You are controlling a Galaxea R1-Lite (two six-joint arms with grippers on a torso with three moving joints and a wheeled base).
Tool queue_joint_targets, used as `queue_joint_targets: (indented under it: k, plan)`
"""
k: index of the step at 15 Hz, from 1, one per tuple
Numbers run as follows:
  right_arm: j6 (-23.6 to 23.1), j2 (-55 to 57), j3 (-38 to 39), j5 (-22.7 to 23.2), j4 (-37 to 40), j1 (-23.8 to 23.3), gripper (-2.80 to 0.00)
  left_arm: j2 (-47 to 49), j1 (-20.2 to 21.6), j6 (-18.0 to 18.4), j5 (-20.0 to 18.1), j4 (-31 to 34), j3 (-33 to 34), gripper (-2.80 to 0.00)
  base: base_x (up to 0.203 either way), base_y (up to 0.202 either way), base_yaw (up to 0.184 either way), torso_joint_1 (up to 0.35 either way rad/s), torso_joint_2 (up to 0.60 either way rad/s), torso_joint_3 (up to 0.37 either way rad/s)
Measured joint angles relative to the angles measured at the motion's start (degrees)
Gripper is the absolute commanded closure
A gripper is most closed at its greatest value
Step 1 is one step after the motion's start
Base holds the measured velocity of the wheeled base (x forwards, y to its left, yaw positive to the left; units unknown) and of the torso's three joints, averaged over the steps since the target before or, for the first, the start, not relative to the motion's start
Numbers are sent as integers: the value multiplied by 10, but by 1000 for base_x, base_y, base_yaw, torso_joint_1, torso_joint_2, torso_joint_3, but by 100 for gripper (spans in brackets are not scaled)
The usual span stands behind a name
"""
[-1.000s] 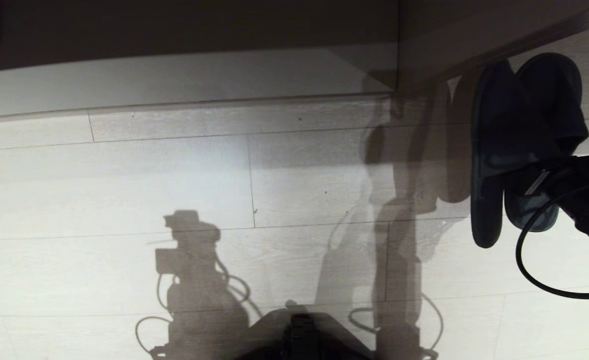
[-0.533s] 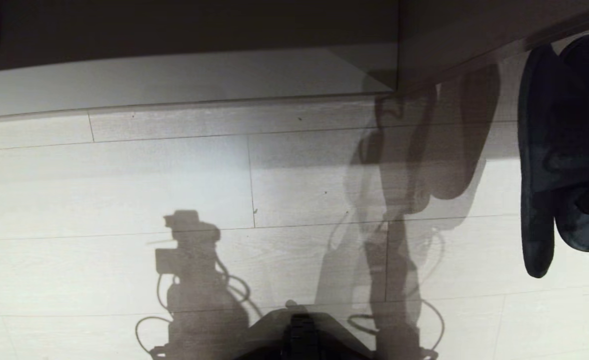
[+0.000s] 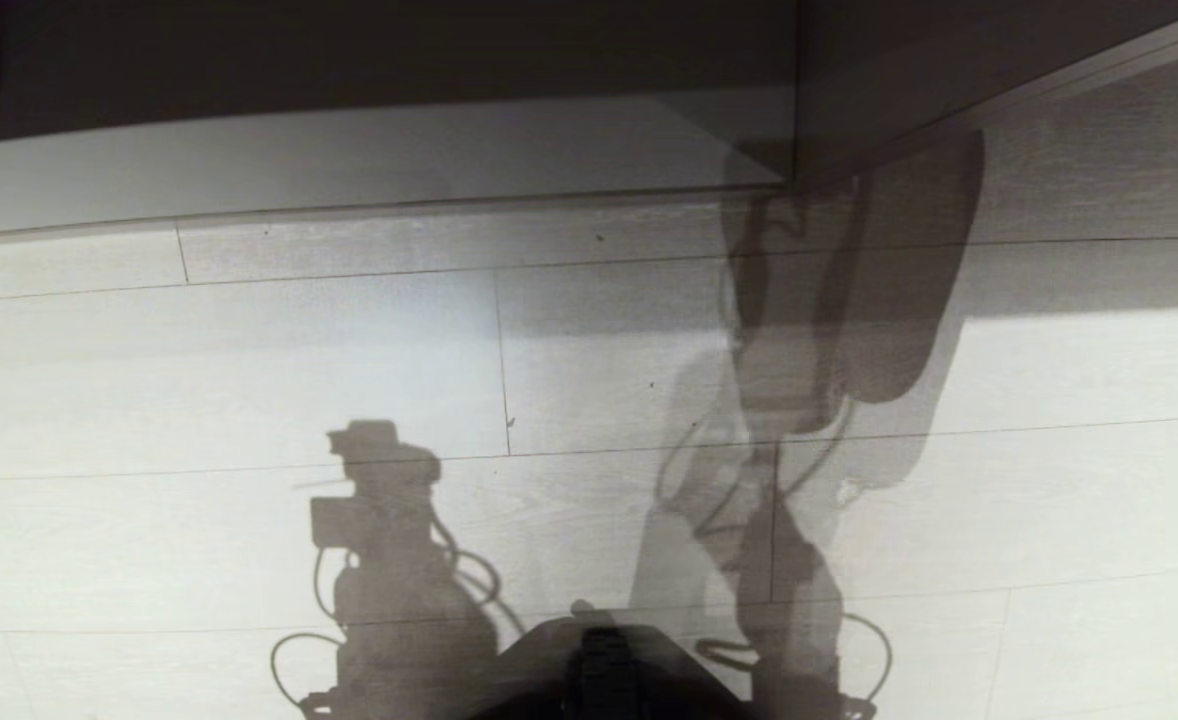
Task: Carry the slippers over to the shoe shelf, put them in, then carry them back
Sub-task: Place the slippers into the shoe cabinet
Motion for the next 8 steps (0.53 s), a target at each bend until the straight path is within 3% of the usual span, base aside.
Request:
queue_joint_targets:
  k: [8]
  plan:
    - [0, -141, 12, 5, 82, -42, 0, 0, 0, 0, 0, 0, 0, 0, 0, 0, 0, 0, 0, 0]
